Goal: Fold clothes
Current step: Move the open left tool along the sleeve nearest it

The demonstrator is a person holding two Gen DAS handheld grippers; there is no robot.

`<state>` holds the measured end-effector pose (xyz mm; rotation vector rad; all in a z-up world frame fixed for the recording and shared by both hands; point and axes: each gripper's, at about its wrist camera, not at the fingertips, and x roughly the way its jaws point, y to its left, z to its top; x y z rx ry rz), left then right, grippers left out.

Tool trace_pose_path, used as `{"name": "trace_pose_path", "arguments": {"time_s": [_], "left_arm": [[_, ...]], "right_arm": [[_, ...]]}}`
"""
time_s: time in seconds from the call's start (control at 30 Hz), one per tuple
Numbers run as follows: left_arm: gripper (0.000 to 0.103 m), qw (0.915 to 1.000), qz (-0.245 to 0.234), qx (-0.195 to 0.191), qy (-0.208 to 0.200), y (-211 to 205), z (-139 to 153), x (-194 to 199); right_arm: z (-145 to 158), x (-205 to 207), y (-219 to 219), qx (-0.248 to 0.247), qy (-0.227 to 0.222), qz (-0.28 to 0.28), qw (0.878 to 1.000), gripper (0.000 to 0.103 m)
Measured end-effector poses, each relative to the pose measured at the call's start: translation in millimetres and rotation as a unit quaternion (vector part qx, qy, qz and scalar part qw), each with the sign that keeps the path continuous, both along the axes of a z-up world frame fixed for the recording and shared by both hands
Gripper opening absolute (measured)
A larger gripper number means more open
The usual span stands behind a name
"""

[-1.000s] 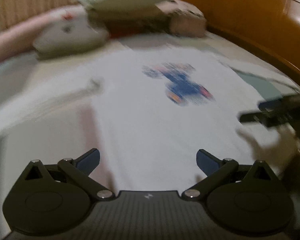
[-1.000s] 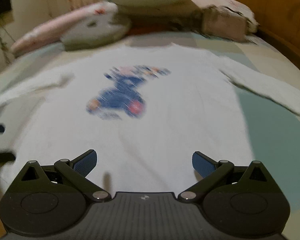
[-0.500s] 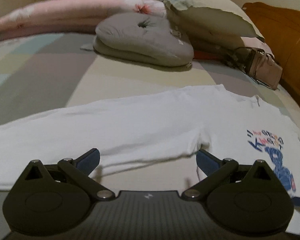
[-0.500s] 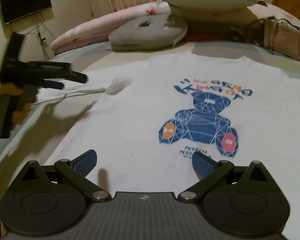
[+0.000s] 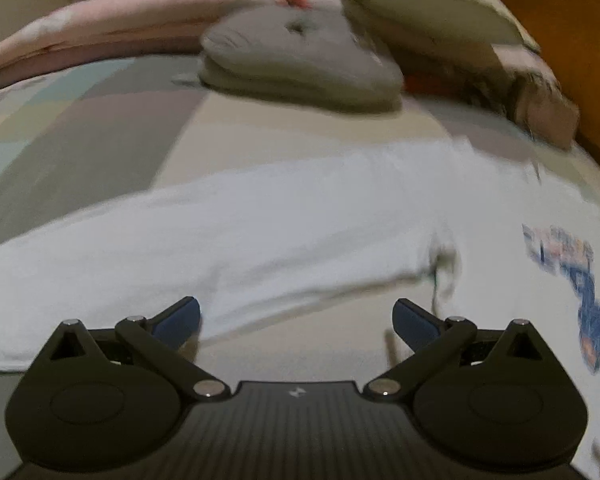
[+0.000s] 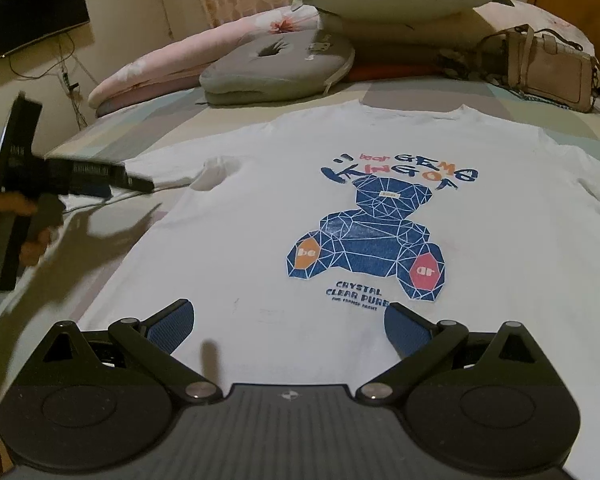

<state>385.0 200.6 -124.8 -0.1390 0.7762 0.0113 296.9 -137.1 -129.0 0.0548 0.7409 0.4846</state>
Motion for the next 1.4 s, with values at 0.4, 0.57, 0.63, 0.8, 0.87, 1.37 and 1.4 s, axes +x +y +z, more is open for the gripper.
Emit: {"name": "trace_pose_path", "arguments": {"time_s": [0.4,0.57,0.63,0.8,0.87,1.37,1.4], "left_arm": [[0.102,0.9877,0.148,-0.052,0.007,89,7,-33],[0.102,0.9870,0.153,-0.049,-0.007,100,14,-20],[0.102,0.9866,0.159,-0.034,-0.002,100,9,-20],[0.102,0.9829,0.182,0.015,0.022,97,-6,-27],[0.102,0.9782,0.199,0.046,0.037,96,-5,-28],[0.102,0.9875,0.118,0.103,0.020,17,-14,49],[0.102,0.9884,0.120,0.093,0.014,21,-16,43]], "right_arm": [[1,2,2,0.006,0.003,-0.001,1.000,0.103],[1,2,5,0.003,0.002,0.003,1.000,0.103],[1,2,6,0.002,0.002,0.005,1.000,0.103],[0,3,4,0.003,0.005,0.002,1.000,0.103],[0,3,3,0.000,0.006,0.000,1.000,0.103],[-1,5,-2,0.010,0.005,-0.006,1.000,0.103],[-2,5,-2,0.010,0.005,-0.005,1.000,0.103]]}}
